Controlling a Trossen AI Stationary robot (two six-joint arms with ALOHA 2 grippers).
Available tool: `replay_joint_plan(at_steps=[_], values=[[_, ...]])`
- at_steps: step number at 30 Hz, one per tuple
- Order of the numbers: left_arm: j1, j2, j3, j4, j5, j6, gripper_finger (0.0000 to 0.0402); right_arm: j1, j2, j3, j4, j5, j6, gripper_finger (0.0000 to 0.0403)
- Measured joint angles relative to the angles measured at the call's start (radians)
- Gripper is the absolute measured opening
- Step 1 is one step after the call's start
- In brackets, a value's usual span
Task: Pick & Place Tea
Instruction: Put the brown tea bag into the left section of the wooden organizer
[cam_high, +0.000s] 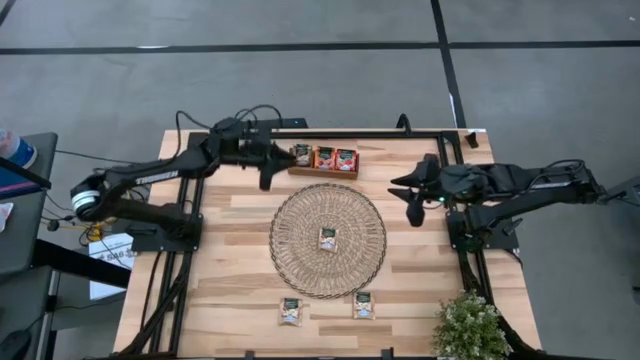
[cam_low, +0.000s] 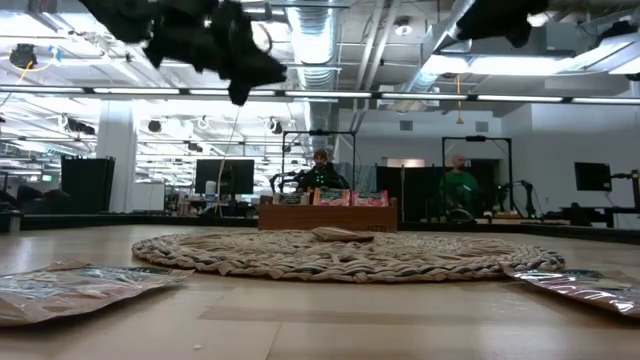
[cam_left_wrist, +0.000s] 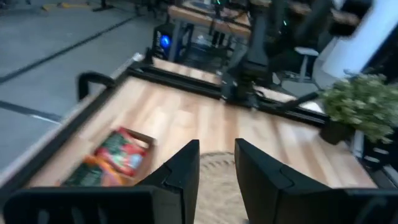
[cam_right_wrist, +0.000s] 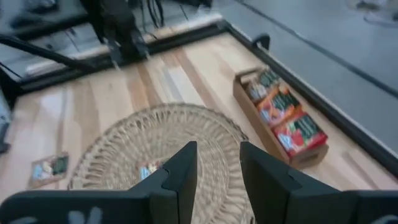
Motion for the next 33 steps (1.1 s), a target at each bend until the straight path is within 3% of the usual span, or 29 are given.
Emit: replay_joint_plan(at_steps=[7, 13, 21, 25, 29, 33], values=[[-0.247, -0.017, 0.0, -0.056, -0.229, -0.069, 0.0093, 0.05, -0.12, -0.029, 0.027, 0.035, -0.026, 0.0114], [-0.385, 0.026, 0.0, -0.105, -0.393, -0.133, 0.009, 0.106, -0.295, -0.24, 0.261, 0.07, 0.003, 0.0114], [-0.48, 0.102, 0.0, -0.093, -0.443, -0.222, 0.009, 0.154, -0.466, -0.481, 0.429, -0.001, 0.081, 0.0114], [-0.503, 0.16, 0.012, -0.093, -0.446, -0.256, 0.009, 0.168, -0.526, -0.557, 0.504, -0.043, 0.029, 0.0114], [-0.515, 0.237, 0.092, -0.15, -0.446, -0.247, 0.009, 0.172, -0.578, -0.595, 0.572, -0.101, -0.034, 0.0114], [-0.514, 0.345, 0.222, -0.322, -0.452, -0.203, 0.009, 0.172, -0.617, -0.599, 0.572, -0.105, -0.062, 0.0114]])
